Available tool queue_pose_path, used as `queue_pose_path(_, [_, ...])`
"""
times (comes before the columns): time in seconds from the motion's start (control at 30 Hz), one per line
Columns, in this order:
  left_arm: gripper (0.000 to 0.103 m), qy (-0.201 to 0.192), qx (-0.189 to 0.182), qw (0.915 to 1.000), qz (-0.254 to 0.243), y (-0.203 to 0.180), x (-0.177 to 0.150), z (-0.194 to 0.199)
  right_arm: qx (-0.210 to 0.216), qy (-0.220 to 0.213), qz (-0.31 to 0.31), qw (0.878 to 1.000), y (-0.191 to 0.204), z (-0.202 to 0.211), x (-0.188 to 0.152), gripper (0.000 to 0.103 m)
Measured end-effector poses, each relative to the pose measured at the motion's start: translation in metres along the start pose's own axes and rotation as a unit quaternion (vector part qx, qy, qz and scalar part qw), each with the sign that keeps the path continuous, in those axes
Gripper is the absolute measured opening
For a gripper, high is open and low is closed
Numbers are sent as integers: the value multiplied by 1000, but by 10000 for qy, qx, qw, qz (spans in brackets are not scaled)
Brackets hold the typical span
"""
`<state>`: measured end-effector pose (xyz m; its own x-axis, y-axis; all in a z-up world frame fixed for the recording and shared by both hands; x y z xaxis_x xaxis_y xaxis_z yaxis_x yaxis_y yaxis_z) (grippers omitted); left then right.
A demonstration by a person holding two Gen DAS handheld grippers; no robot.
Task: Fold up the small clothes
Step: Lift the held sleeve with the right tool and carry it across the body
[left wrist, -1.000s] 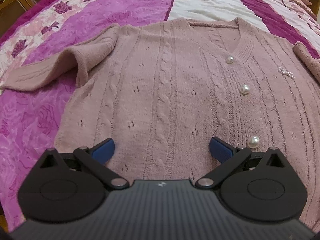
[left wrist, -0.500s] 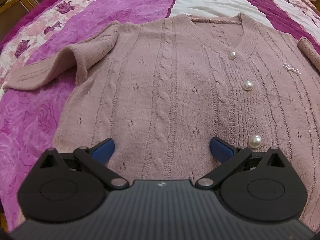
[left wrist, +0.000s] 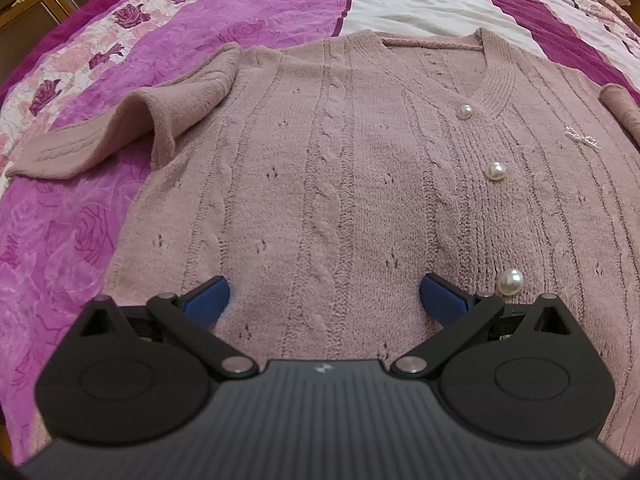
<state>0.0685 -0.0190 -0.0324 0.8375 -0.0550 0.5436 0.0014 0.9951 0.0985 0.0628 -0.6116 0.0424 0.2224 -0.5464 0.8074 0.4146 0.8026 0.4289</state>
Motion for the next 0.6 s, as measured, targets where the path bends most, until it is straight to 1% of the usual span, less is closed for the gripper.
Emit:
queue_pose_path(0.23, [103, -53, -77, 10000, 5, 1, -1, 0, -40, -384, -14, 9993, 2, 51, 22, 10])
queue_pose_path(0.33, [103, -70, -121, 9999, -41, 1, -1, -1, 36, -462, 43, 9989, 12, 68, 26, 10])
queue_pose_path(0.47, [103, -56, -182, 9998, -40, 3, -1, -1, 224, -493, 189, 9984, 36, 89, 25, 10])
queue_pose_path(0.53, [103, -49, -193, 9998, -59, 3, 0, -1, 336, -471, 280, 9979, 54, 97, 23, 10])
queue_pose_path(0.6, [103, -30, -218, 9997, -87, 3, 1, -1, 357, -443, 412, 9975, 73, 101, 18, 10])
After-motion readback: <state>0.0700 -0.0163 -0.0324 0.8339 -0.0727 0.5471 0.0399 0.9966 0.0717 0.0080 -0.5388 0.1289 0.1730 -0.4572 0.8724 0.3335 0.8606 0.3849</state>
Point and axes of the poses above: each gripper's, at about its wrist camera, not at the fingertips, and z roughly against the way its jaws point, y to its left, x to its top, the point moved 6 cm from there along -z, roughly the way its jaws point, and after that the axes turned 4 degrees about y, right-handed, at the moved point
